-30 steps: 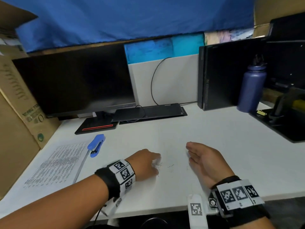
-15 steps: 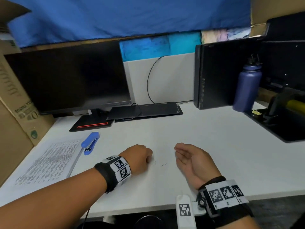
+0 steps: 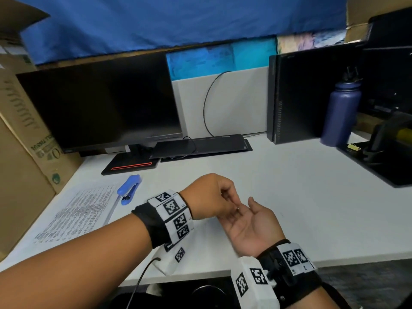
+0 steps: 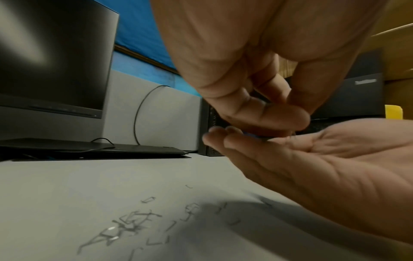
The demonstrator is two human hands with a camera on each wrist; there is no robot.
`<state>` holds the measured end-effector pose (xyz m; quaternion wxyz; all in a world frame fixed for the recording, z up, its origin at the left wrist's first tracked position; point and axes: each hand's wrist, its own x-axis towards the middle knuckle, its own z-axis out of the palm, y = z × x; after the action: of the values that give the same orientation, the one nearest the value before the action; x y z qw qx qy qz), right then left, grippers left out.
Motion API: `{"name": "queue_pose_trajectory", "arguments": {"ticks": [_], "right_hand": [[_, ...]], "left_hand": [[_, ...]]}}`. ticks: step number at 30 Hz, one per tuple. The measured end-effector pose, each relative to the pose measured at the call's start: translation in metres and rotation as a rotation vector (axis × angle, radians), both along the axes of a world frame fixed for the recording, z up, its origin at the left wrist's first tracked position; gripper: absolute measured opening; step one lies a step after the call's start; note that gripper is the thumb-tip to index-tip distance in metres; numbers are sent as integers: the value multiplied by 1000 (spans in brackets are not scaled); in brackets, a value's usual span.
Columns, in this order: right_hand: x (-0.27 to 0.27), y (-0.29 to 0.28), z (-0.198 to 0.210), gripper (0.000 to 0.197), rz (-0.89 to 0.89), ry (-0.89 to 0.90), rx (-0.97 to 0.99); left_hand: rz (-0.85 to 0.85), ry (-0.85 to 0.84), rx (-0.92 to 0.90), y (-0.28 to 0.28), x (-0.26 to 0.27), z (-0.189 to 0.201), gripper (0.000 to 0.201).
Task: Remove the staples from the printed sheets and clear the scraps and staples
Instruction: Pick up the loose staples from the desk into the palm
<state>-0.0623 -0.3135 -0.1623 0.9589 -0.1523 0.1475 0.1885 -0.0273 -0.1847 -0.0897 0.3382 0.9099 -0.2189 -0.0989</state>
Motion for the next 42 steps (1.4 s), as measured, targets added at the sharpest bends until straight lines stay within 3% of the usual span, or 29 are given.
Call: {"name": "queue_pose_trajectory", "arguments": {"ticks": [10,14,16,18,22,24,31,35,39,42], "right_hand": [[0,3,-1,45,-65,4,15],[4,0,0,45,-51,9,-43],[8,-9,0,46,-74,16,-91],[12,-21,1,46,-126,20,-106],[18,-42,5,45,-206,21,-96],[19,-46,6,46,-216,21,-94],[14,-41,8,46,-189,27,-107],[14,-39,8,45,-185,22,-99],[14,-37,8,45,-173,21,-95],[15,-36,6,45,-161,17,-83]], "left_hand": [[-25,101,-52,-6,-1,2,14],[74,82,-119,9,10,5,16],[162,-8,-19,24,20,2,14],[222,-47,196,42,27,-4,16],[238,65,660,62,25,-19,24],[242,64,662,62,25,-30,27],[167,7,403,41,41,-46,26],[186,-104,585,46,58,-43,37],[0,-95,747,45,51,-56,35],[-109,-197,771,53,39,-73,42]]}}
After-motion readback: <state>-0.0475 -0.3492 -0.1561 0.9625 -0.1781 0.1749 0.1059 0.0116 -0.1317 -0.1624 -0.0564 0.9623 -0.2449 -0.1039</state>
